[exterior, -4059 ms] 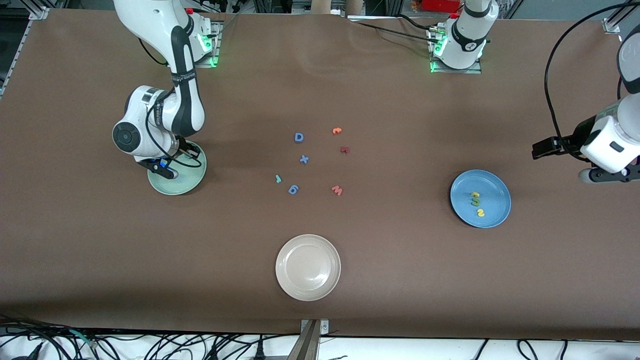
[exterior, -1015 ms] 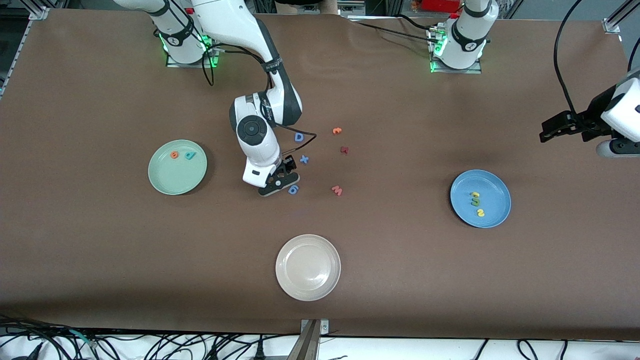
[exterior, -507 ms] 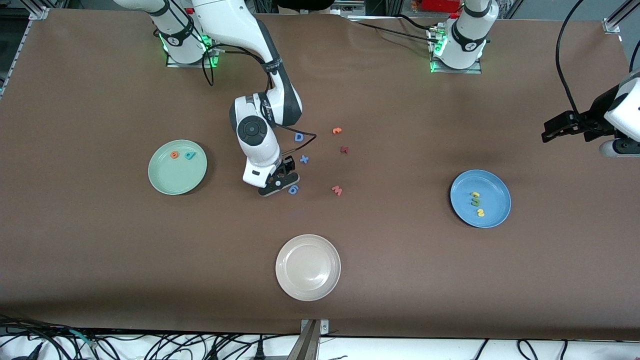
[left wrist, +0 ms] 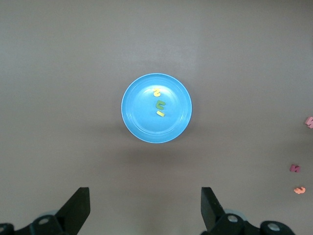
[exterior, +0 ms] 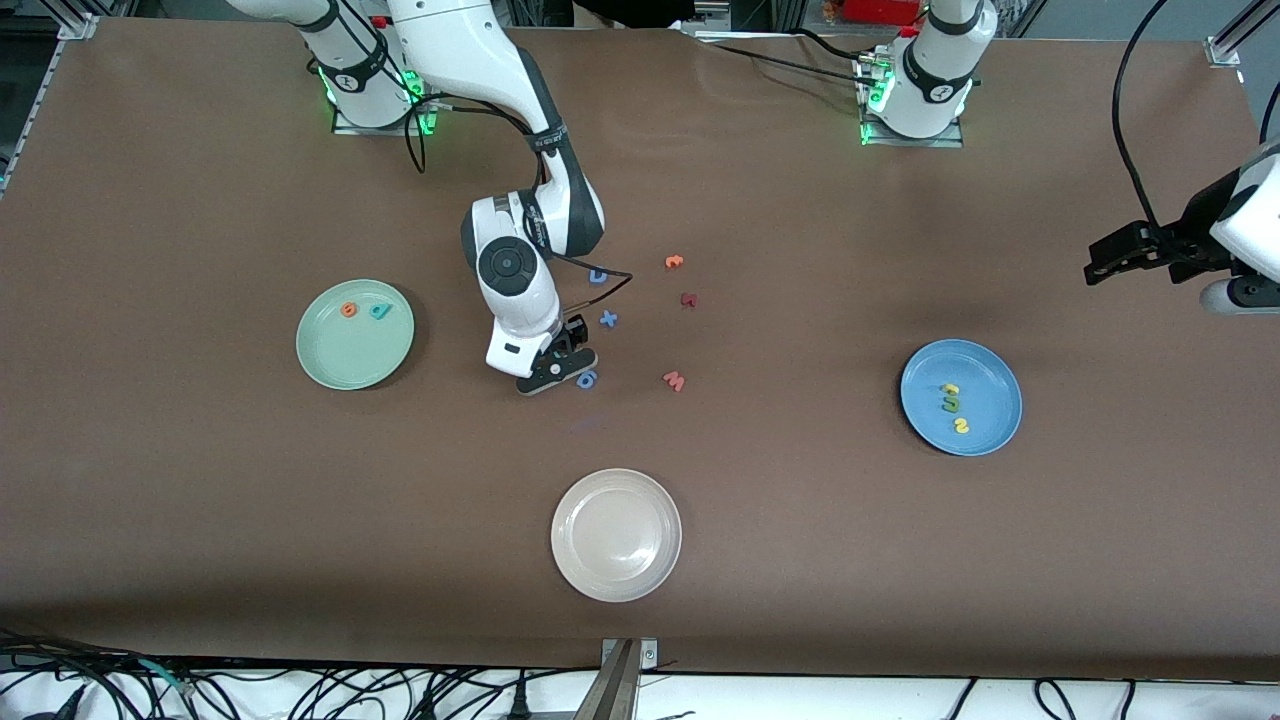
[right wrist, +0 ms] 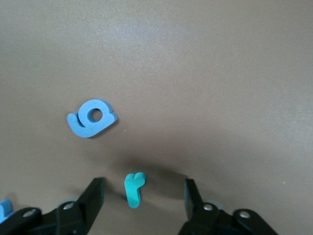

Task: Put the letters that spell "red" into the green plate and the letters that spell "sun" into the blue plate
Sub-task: 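Grasp the cyan r with the right gripper, then carry the cyan r over the green plate with the right gripper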

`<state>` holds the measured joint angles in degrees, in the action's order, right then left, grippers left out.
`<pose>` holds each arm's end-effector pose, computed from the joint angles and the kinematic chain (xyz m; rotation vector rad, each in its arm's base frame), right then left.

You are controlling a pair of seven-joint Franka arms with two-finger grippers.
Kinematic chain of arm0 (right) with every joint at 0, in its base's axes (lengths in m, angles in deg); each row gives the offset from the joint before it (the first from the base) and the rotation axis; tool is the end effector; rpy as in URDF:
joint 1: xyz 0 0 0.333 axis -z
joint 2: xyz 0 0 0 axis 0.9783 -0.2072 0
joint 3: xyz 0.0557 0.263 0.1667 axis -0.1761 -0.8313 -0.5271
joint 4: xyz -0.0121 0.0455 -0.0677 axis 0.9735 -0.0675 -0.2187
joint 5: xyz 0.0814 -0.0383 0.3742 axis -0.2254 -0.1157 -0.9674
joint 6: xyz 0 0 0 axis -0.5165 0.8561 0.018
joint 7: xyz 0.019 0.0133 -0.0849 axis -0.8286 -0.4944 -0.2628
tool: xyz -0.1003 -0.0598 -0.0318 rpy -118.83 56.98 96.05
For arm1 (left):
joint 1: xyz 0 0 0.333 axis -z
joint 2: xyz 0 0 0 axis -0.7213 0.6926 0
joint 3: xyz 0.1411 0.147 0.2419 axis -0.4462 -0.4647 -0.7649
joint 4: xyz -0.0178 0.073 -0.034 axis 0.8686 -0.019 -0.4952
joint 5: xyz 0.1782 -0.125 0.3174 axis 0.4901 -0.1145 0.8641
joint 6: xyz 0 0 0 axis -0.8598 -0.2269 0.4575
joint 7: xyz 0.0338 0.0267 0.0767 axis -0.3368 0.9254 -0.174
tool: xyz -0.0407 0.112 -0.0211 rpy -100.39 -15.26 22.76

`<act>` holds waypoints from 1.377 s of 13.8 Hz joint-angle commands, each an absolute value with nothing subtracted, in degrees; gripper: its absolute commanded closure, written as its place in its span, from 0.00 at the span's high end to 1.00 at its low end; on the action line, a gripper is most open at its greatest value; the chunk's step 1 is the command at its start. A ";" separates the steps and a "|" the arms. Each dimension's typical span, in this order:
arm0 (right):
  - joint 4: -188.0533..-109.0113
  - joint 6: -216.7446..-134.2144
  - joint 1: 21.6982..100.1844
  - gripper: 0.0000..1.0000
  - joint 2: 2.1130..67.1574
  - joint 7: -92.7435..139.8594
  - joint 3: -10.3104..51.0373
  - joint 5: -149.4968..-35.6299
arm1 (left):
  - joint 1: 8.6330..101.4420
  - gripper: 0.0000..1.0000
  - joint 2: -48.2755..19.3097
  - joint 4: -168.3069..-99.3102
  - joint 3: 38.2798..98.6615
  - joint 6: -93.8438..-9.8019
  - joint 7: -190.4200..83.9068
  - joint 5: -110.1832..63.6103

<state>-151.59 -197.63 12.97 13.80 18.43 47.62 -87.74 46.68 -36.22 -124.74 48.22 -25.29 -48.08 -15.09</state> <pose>0.5293 0.3750 0.1676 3.0493 0.7061 0.0350 0.5641 0.0124 0.5699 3.1273 0.0764 -0.1087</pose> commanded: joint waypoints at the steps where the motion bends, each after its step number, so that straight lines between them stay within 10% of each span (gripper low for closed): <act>1: -150.58 -198.37 12.82 0.60 12.84 19.01 47.61 -87.62 | 46.43 1.00 -36.41 -123.74 48.12 -24.04 -46.63 -16.67; 9: -150.50 -198.37 12.82 0.08 12.84 19.01 47.70 -87.71 | 46.43 1.00 -36.41 -123.74 48.21 -24.04 -46.63 -16.67; 19: -149.00 -185.03 13.18 0.01 17.04 17.78 60.60 -87.71 | 46.43 1.00 -36.41 -123.74 48.21 -24.04 -46.63 -16.67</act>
